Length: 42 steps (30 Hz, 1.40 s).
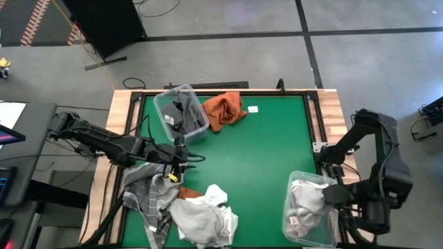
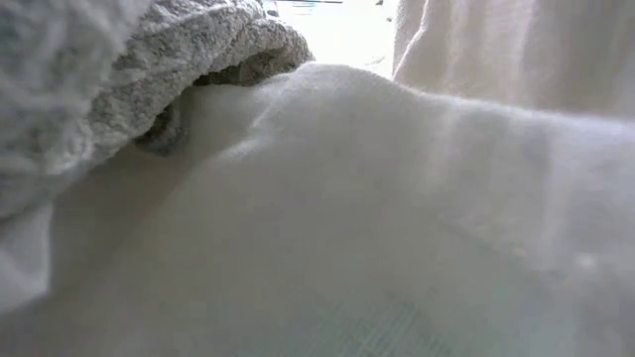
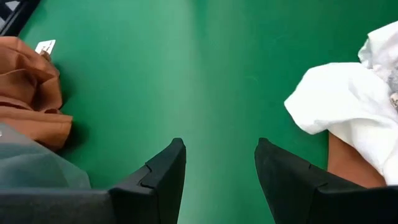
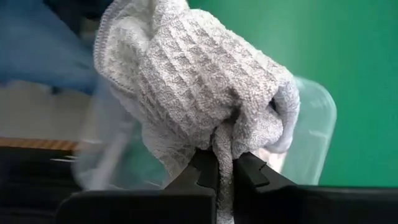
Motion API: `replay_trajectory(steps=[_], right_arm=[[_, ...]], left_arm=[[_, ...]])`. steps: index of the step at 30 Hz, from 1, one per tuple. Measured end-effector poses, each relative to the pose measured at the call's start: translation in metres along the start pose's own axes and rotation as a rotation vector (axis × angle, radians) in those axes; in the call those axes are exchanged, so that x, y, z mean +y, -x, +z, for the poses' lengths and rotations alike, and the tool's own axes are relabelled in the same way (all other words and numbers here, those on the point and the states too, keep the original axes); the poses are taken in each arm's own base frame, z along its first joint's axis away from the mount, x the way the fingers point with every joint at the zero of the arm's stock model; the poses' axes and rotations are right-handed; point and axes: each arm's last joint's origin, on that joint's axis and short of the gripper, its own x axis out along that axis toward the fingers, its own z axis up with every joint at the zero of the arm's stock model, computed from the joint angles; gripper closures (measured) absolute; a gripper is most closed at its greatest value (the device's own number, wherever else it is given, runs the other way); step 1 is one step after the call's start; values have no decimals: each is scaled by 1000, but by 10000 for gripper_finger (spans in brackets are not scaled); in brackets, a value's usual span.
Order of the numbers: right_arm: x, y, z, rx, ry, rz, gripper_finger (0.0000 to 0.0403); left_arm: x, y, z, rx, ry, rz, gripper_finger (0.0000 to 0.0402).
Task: Sort towels by color in basket
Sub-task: Put the light gray towel into the bottom transparent bin
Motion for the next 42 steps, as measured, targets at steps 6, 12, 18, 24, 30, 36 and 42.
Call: replay_trajectory(steps=[6,12,18,24,30,36,42], right_arm=[[-5,-35,-22,64,43,-123,368],[0,-71,-32,84,88,-127,368],[6,-115,-45,66,81,-63,368],[3,-153,-53,109,64,-13,367],[1,-178,-50,132,75,49,366],[-3,-193,-48,133,45,94,366],[-6,-197,-42,134,-1,126,363]], left_arm=[[5,-1,0,2,24,18,219],[9,-2,0,4,56,33,219],[11,-2,3,-26,69,39,219],[11,-2,8,-79,65,38,219],[11,-2,9,-82,69,38,219],[11,-2,9,-82,69,38,219],[11,-2,9,-81,61,38,219]])
